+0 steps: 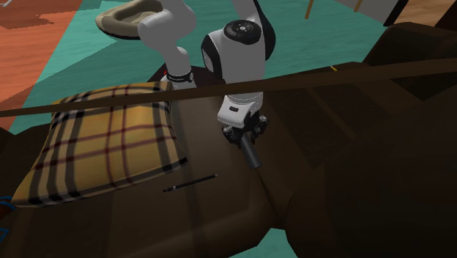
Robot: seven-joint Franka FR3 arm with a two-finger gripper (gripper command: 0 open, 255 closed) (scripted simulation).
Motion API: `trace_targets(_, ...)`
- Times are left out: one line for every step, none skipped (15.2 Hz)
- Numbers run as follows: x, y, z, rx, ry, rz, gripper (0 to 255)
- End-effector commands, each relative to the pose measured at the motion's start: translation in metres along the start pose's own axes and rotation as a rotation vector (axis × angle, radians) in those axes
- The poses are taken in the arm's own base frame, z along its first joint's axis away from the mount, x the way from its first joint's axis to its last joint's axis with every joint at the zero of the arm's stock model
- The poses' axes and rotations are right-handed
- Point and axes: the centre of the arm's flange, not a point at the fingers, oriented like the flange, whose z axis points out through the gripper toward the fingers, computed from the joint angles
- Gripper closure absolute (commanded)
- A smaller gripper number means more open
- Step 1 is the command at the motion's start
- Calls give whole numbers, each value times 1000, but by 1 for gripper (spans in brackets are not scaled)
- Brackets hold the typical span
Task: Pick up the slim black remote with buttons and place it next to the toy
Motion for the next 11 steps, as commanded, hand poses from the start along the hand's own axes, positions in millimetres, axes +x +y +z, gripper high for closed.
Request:
trace_targets(1,-2,-10,0,-1,-2,255)
trace_targets(1,-2,-16,0,-1,-2,255)
trace_targets(1,-3,-21,0,-1,-2,255)
trace_targets(2,-3,-26,0,-1,-2,255)
trace_targets(2,-3,-31,0,-1,-2,255)
trace_targets(2,-4,-37,0,-1,-2,255)
trace_targets(3,-4,-42,0,-1,-2,255)
trace_targets(3,-5,-47,0,-1,-2,255)
trace_targets(3,-5,-52,0,-1,-2,255)
trace_targets(4,-6,-58,0,-1,-2,255)
trace_targets(4,-6,-63,0,-1,-2,255)
